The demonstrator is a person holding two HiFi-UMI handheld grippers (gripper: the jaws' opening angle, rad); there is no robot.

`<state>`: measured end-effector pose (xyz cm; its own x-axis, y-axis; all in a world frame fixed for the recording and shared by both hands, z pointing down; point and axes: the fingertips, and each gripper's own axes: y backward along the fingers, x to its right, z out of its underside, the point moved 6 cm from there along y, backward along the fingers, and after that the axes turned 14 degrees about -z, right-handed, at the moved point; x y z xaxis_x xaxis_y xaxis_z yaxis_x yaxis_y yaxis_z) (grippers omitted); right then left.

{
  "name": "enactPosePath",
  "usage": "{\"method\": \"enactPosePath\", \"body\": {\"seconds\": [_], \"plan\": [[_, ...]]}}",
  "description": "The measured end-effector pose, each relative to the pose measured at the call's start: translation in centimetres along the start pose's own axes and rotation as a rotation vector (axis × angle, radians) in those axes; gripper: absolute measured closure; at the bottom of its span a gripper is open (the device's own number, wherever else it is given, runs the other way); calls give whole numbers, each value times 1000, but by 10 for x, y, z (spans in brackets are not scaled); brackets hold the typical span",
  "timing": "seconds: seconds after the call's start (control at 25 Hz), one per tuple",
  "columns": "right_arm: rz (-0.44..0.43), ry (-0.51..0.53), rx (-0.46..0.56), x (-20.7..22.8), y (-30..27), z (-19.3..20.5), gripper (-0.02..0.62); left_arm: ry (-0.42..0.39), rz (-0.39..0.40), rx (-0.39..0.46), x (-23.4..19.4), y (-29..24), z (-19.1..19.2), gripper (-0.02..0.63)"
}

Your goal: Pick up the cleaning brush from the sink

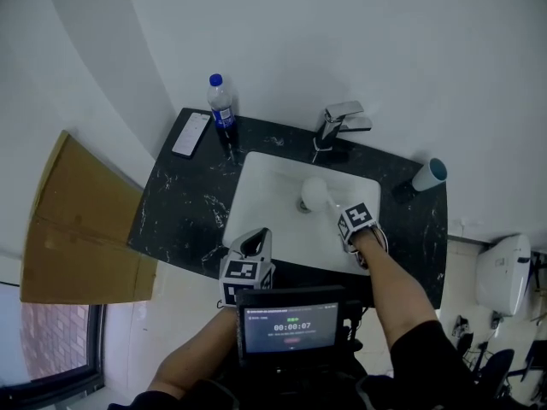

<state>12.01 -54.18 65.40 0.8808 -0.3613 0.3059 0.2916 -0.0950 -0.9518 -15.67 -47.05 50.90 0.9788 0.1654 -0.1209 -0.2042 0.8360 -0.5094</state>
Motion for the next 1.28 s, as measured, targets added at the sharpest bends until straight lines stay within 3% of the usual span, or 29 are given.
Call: {"method": "enactPosePath", "body": {"seconds": [0.36, 0.64, 0.84, 1.0, 1.28], "plan": [[-99, 37, 211, -45, 56, 16, 569, -13, 60, 60, 0, 37, -5, 604], [-165, 94, 396, -87, 114, 54, 569, -25, 115, 78, 8, 64, -1, 604], [-212, 187, 511, -102, 155, 118, 569, -35, 116, 138, 53, 111, 0, 604], [-241, 266, 599, -100, 183, 177, 569, -56, 65, 187, 98, 161, 14, 604], [-204, 410, 683, -98, 217, 295, 569, -48, -16, 236, 167, 252, 56, 604]]}}
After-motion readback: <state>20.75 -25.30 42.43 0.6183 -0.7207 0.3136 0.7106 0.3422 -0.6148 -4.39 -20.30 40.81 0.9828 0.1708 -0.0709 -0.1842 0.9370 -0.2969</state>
